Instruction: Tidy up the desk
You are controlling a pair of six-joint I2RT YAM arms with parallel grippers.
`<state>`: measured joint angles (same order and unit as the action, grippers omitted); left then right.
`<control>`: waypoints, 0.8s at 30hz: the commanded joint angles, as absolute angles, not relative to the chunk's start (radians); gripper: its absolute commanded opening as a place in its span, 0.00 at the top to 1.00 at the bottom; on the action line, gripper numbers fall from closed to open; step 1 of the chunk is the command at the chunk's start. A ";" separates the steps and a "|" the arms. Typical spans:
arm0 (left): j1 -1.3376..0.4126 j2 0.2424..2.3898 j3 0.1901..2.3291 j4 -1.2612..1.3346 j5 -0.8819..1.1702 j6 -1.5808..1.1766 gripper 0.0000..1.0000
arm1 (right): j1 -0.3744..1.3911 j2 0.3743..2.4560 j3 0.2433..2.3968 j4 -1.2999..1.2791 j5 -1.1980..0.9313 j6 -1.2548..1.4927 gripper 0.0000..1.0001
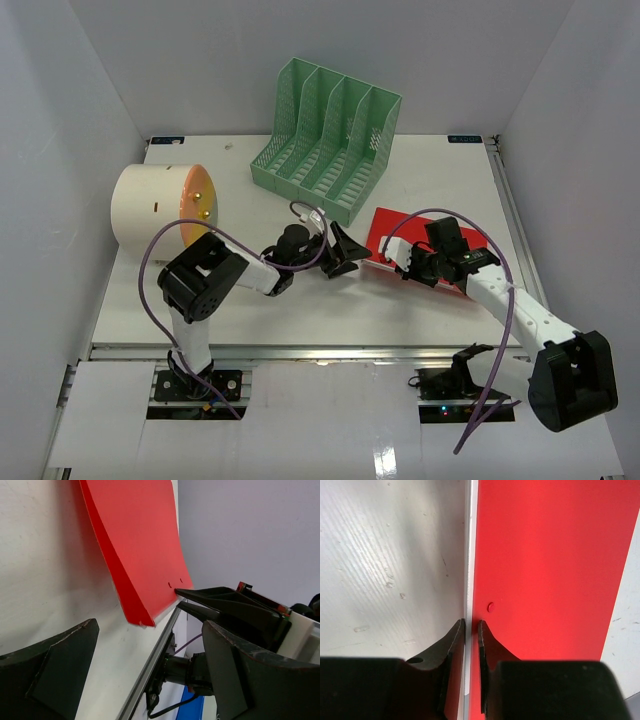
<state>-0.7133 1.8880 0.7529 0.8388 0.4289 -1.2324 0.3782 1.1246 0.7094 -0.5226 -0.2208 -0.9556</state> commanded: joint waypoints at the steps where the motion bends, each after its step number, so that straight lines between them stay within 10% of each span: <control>1: -0.742 1.913 0.822 0.844 0.418 -1.247 0.07 | 0.412 1.085 0.709 -0.555 -0.288 -0.929 0.92; 12: -0.759 1.964 0.907 0.813 0.477 -1.267 0.53 | 0.472 1.055 0.698 -0.549 -0.308 -0.891 0.87; 17: -0.763 1.937 0.909 0.747 0.518 -1.212 0.96 | 0.480 1.062 0.706 -0.603 -0.336 -0.941 0.57; 24: -0.769 1.827 0.875 0.569 0.515 -1.009 1.00 | 0.478 0.941 0.766 -0.656 -0.353 -0.992 0.06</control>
<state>-0.7600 1.9452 0.8819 0.7004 0.4901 -1.1754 0.4744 1.0321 0.7034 -0.6115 -0.3124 -0.9551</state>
